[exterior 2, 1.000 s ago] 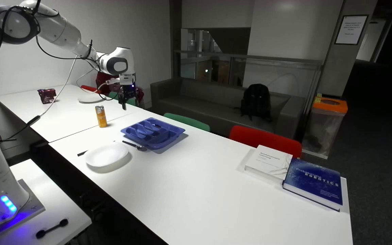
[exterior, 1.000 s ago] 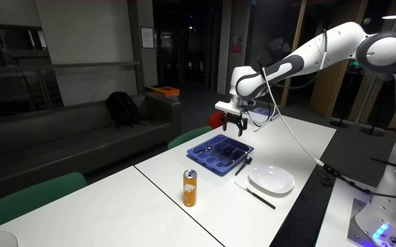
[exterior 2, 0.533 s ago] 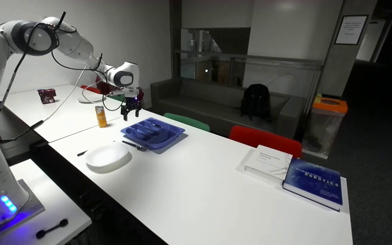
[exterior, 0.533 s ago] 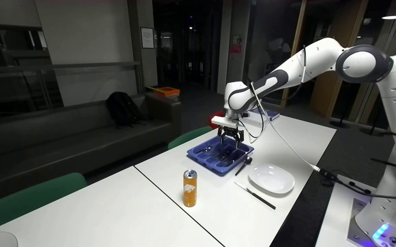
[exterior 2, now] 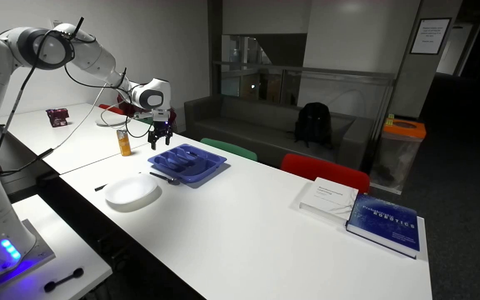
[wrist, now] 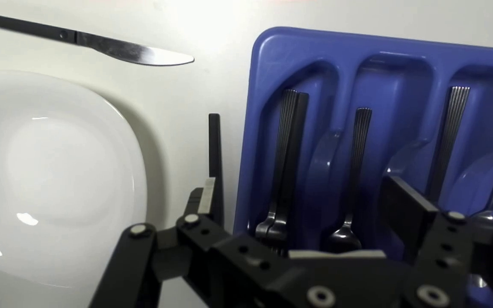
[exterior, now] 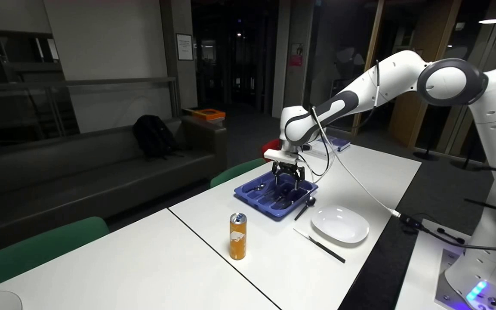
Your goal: Remove a fork from the tray
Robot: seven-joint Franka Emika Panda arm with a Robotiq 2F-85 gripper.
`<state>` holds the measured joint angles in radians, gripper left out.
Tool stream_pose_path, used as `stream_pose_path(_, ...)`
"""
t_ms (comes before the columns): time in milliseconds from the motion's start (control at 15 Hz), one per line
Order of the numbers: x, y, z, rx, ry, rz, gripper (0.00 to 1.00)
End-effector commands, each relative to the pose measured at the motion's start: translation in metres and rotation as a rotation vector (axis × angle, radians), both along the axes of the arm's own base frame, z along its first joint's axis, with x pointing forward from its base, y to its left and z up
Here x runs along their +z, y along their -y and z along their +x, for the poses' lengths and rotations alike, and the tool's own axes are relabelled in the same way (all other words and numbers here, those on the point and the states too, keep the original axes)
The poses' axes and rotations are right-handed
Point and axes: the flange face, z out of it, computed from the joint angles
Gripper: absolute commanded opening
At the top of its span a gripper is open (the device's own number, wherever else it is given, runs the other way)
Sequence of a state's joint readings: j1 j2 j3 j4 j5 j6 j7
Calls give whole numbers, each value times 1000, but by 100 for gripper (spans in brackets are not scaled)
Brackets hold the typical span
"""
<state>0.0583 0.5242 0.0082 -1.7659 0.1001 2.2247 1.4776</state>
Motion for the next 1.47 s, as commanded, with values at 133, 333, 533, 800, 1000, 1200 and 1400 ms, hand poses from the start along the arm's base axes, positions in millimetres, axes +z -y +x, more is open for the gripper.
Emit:
stream_pose_path(133, 15, 4, 8, 1, 7, -52, 100)
stream_pose_path(333, 12, 8, 8, 14, 14, -78, 100)
stream_pose_path(533, 2, 9, 10, 31, 21, -76, 100)
stream_pose_path(800, -20, 8, 13, 44, 6, -67, 100)
stream_pose_path(1000, -36, 8, 18, 53, 2, -64, 78)
stream_pose_path(1200, -52, 8, 21, 57, -7, -69, 63)
stream_pose_path(1400, -67, 10, 26, 61, -21, -65, 52)
